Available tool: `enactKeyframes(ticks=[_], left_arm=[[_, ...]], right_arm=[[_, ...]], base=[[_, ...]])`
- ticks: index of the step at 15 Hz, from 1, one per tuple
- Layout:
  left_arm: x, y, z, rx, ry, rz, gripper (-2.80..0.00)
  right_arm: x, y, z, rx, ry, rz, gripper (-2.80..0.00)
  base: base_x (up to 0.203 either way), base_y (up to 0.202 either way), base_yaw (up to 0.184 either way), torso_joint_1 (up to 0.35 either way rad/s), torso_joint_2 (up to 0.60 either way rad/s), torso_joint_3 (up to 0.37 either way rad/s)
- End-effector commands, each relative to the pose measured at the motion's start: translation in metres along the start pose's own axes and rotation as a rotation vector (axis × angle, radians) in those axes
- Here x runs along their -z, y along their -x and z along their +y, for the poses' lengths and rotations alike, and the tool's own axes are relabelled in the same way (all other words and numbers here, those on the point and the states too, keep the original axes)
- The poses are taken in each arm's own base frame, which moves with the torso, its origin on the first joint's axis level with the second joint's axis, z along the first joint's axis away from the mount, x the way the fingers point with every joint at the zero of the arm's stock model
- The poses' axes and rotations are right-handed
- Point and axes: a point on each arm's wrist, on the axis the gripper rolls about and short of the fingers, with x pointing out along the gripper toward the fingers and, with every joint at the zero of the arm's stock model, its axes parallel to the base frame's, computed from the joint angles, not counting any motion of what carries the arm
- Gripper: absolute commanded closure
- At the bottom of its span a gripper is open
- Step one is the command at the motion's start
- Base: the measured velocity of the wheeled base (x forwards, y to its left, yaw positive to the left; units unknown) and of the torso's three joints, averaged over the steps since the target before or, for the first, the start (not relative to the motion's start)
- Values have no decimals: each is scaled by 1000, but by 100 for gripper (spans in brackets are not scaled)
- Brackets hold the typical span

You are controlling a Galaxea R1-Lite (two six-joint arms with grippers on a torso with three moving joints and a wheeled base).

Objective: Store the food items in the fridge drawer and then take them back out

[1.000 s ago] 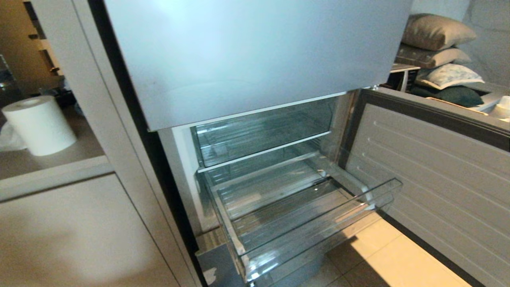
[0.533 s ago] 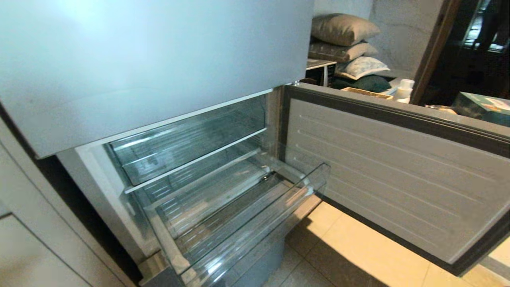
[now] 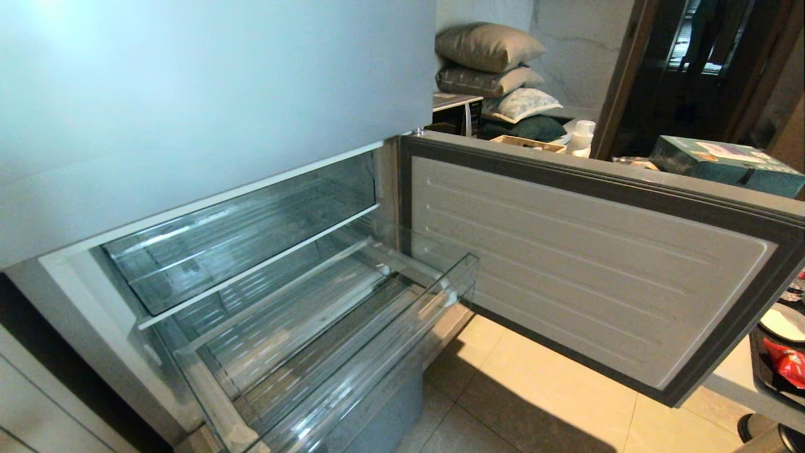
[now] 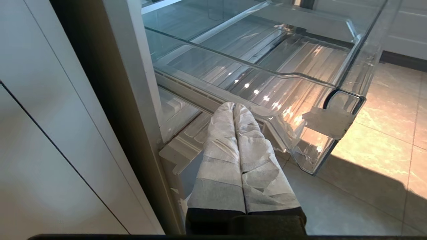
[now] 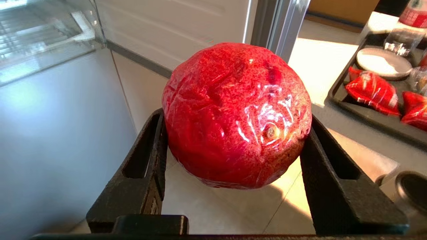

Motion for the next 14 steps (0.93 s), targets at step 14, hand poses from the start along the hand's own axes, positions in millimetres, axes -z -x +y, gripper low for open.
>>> enactKeyframes(ticks=[14], left_arm=[[0, 0, 0, -2, 1, 0, 0]], right_arm=[[-156, -86, -22, 461, -225, -32, 0]], base=[[0, 0, 0, 0, 0, 0]])
